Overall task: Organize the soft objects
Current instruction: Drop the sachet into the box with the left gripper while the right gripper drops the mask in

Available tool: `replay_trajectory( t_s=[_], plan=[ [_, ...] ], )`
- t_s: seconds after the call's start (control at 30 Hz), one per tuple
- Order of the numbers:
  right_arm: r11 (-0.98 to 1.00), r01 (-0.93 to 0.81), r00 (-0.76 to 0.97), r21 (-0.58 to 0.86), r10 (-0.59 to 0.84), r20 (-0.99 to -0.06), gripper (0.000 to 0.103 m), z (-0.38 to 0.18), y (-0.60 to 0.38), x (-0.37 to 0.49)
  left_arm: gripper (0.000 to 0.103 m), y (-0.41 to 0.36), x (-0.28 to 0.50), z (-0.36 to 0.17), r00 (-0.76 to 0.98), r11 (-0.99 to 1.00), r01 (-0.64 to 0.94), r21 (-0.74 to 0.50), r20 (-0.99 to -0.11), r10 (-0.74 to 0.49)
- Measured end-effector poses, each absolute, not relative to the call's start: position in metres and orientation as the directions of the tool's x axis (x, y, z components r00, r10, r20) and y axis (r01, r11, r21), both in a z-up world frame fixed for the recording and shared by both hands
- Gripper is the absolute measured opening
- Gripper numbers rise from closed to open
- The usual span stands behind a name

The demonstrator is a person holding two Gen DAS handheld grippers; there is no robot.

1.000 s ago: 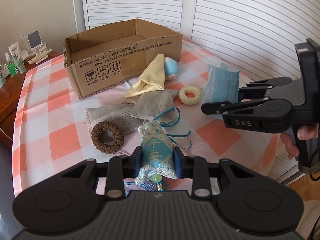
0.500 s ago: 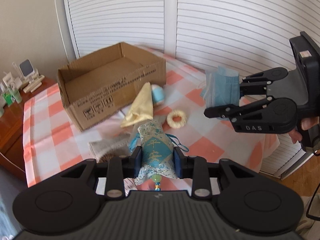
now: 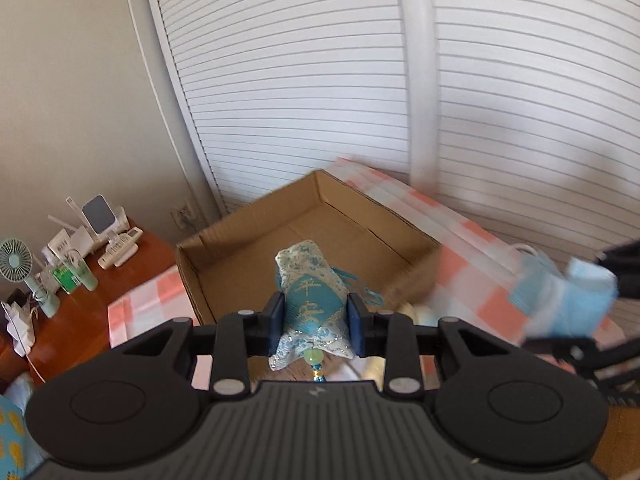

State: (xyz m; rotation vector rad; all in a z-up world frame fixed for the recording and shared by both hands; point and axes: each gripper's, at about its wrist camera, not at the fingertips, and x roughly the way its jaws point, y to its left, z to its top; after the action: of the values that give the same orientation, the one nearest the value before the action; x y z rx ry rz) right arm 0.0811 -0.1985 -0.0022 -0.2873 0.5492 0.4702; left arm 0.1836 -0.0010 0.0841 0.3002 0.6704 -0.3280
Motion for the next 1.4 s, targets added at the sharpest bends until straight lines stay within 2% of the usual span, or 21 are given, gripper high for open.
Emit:
replay_trajectory(
  t_s=[0.17, 0.23, 0.3, 0.37, 0.53, 0.63, 1.03, 1.1, 1.17, 1.2, 1.23, 1.27, 1.33, 1.4],
  plan=[
    [0.854, -0.500, 0.753, -0.145, 0.346, -0.560, 0.035, 0.003, -0.194, 0.092, 0.031, -0.004, 0.245, 0.080, 0.727, 0.910, 0.371, 0.183, -0.668, -0.162],
    [0.853, -0.500, 0.753, -0.151, 0.342, -0.562, 0.035, 0.004, -0.193, 0.093, 0.038, -0.005, 0.263, 0.074, 0.730, 0.910, 0.360, 0.205, -0.669, -0.138],
    [0.854, -0.497, 0.752, -0.152, 0.337, -0.566, 0.035, 0.005, -0.192, 0.096, 0.060, -0.004, 0.280, 0.066, 0.714, 0.907, 0.373, 0.197, -0.685, -0.145],
    [0.855, -0.497, 0.750, -0.146, 0.338, -0.569, 0.035, 0.006, -0.193, 0.099, 0.073, -0.004, 0.289, 0.057, 0.713, 0.909, 0.363, 0.207, -0.689, -0.128],
    [0.858, -0.498, 0.741, -0.128, 0.345, -0.576, 0.035, 0.007, -0.192, 0.113, 0.074, -0.003, 0.286, 0.045, 0.682, 0.899, 0.394, 0.190, -0.716, -0.147],
    [0.856, -0.502, 0.735, -0.121, 0.349, -0.581, 0.035, 0.008, -0.187, 0.126, 0.081, -0.003, 0.274, 0.043, 0.675, 0.892, 0.411, 0.187, -0.720, -0.160],
    [0.867, -0.489, 0.714, -0.099, 0.332, -0.617, 0.036, 0.020, -0.131, 0.228, 0.081, 0.008, 0.246, 0.038, 0.645, 0.883, 0.439, 0.167, -0.743, -0.180],
    [0.875, -0.474, 0.717, -0.103, 0.315, -0.621, 0.043, 0.018, -0.119, 0.244, 0.081, 0.012, 0.246, 0.037, 0.643, 0.889, 0.431, 0.154, -0.744, -0.182],
    [0.880, -0.460, 0.713, -0.116, 0.289, -0.639, 0.065, 0.014, -0.110, 0.257, 0.081, 0.015, 0.246, 0.035, 0.641, 0.892, 0.426, 0.153, -0.747, -0.178],
    [0.888, -0.445, 0.713, -0.116, 0.272, -0.646, 0.072, 0.011, -0.108, 0.262, 0.081, 0.016, 0.246, 0.034, 0.641, 0.894, 0.422, 0.153, -0.748, -0.174],
    [0.894, -0.434, 0.713, -0.114, 0.263, -0.650, 0.087, 0.009, -0.107, 0.266, 0.081, 0.017, 0.246, 0.034, 0.641, 0.895, 0.419, 0.151, -0.748, -0.173],
    [0.896, -0.430, 0.712, -0.109, 0.263, -0.651, 0.097, 0.007, -0.107, 0.268, 0.081, 0.018, 0.246, 0.033, 0.639, 0.897, 0.417, 0.147, -0.749, -0.174],
    [0.898, -0.429, 0.707, -0.101, 0.264, -0.656, 0.103, 0.004, -0.108, 0.267, 0.082, 0.020, 0.246, 0.032, 0.639, 0.901, 0.410, 0.142, -0.750, -0.172],
    [0.897, -0.430, 0.707, -0.106, 0.261, -0.657, 0.103, 0.003, -0.108, 0.263, 0.083, 0.022, 0.246, 0.030, 0.637, 0.903, 0.405, 0.140, -0.752, -0.169]
  ],
)
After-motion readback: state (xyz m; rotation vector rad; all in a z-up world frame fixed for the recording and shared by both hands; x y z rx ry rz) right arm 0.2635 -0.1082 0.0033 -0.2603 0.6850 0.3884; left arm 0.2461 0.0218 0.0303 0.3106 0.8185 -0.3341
